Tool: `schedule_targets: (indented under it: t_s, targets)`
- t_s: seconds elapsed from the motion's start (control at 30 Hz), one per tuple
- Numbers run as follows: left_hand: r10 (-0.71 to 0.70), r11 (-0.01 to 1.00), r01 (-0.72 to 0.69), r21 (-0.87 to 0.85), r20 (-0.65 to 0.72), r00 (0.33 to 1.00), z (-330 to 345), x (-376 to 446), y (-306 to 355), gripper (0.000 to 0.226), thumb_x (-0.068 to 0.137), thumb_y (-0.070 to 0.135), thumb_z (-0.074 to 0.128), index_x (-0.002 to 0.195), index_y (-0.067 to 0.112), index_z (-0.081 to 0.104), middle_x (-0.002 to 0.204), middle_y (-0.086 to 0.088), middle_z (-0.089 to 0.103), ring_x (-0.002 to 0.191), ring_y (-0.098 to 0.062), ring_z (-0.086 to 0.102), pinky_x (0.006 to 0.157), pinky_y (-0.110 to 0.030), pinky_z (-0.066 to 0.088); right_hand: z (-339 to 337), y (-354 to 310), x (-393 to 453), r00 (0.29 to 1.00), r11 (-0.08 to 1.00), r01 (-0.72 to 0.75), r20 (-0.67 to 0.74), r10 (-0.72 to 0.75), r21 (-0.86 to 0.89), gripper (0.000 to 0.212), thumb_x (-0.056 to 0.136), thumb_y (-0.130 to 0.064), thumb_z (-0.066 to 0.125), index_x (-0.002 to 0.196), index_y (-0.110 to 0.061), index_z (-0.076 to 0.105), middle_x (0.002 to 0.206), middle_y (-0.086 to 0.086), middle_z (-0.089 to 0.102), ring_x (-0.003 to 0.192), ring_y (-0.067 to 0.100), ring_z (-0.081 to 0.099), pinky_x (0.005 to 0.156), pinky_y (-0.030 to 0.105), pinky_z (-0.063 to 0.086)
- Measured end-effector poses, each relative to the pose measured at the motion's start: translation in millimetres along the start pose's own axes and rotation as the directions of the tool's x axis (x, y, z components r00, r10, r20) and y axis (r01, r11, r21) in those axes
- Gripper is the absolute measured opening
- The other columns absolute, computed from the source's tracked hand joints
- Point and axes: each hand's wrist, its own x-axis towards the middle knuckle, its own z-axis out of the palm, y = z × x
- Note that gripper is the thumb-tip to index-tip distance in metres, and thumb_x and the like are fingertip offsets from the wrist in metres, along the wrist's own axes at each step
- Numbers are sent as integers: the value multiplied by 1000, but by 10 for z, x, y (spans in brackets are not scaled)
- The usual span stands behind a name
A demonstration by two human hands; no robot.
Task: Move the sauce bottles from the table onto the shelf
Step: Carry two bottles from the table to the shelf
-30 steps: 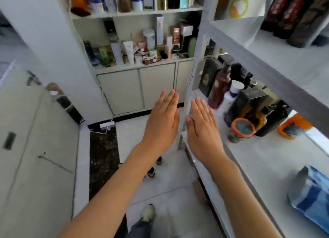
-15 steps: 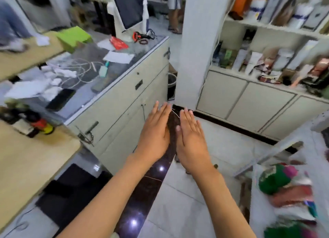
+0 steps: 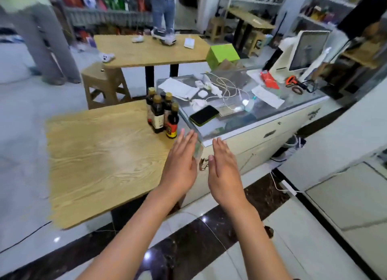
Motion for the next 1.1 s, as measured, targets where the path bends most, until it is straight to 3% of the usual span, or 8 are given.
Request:
schedule_targets:
  t_s: [0.1,0.43,0.67,0.77,0.83,0.87,0.97,1.1]
  targets:
    - [-66,998,66,-3,-57,996,-340,128,-436,68,92,-6,40,154,17,20,162,6,15,148,-4,-7,122,-31,11,364,-269,316,997,999,33,61,-35,35,51,108,-28,29,157,-16,21,164,-3,17,149,2,7,125,33,10]
    - [-222,974,212,-80,-164,961,-905,588,-1216,66,96,-3,39,154,21,20,162,7,14,149,-4,-2,119,-26,15,924,-689,1088,993,987,-46,114,29,152,48,105,-32,43,152,-22,36,157,-9,35,146,5,26,113,17,17]
    - [-349,934,333,-132,-131,928,-749,1015,-1591,65,99,4,40,154,28,15,163,5,7,149,-5,0,110,-18,13,1175,-461,1911,976,919,-216,62,207,329,45,102,-30,50,145,-20,46,147,-2,50,135,13,45,109,28,37]
    - [-405,908,385,-163,-117,907,-642,1317,-1753,60,100,10,42,154,23,18,161,4,18,149,-8,8,112,-18,13,1279,-347,2325,965,888,-255,51,256,383,41,100,-23,54,141,-17,50,124,-4,63,116,14,58,103,37,48]
    - [-459,882,436,-182,-115,881,-572,1562,-1862,60,100,15,45,154,21,19,159,3,25,146,-11,18,113,-21,17,1375,-254,2615,954,855,-293,71,292,427,40,99,-19,57,138,-17,52,96,-16,60,93,8,62,90,43,56]
    - [-485,868,462,-184,-112,867,-544,1685,-1915,59,99,16,47,153,19,22,157,2,29,145,-13,22,112,-21,19,1421,-201,2750,949,845,-307,81,303,437,40,98,-18,57,138,-17,52,89,-20,57,87,3,61,85,39,58]
    - [-524,849,511,-134,-90,847,-445,2072,-2079,53,98,16,50,149,14,33,153,-3,36,141,-18,31,114,-28,26,1522,-30,3110,950,850,-309,94,298,428,42,97,-19,59,139,-18,52,101,-12,62,90,1,61,81,24,53]
    - [-545,835,535,-127,-60,836,-278,2543,-2326,47,96,14,54,142,17,44,144,-4,46,131,-19,43,107,-33,38,1711,242,3495,954,895,-301,124,275,330,48,92,-27,66,137,-19,51,124,0,60,100,16,62,92,40,54]
